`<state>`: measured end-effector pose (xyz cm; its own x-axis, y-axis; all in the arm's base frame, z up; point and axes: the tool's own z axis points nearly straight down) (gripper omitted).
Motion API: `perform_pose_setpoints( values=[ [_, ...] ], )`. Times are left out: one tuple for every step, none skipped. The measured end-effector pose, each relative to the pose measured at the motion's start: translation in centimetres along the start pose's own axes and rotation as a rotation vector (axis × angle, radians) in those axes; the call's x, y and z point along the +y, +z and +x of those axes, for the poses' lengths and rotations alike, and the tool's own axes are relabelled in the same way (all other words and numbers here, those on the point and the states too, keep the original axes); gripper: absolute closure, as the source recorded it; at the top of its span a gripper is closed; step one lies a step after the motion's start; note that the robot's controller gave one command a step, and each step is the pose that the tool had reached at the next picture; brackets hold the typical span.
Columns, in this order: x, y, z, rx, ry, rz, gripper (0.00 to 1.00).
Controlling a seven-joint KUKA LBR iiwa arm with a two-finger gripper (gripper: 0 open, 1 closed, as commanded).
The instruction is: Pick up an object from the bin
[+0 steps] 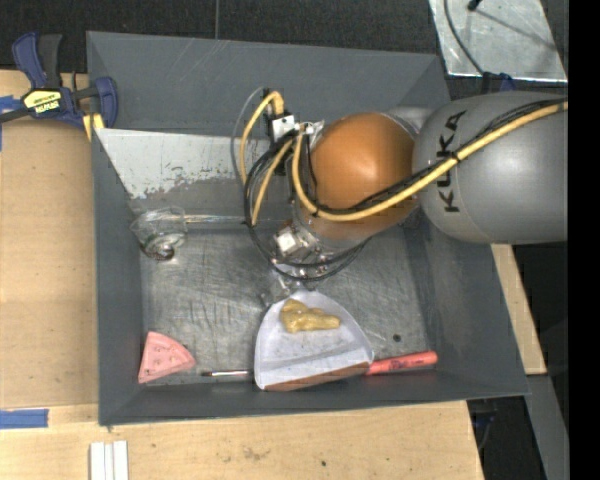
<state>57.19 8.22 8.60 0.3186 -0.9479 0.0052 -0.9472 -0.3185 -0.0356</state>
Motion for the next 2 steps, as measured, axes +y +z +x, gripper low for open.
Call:
perform_pose_setpoints(
  values=[
    [0.5, -3.5, 1.0, -0.009, -0.006, -0.026, 1.00],
    [0.5, -6.9, 1.5, -0.005, 0.000, -0.029, 1.00]
  ],
)
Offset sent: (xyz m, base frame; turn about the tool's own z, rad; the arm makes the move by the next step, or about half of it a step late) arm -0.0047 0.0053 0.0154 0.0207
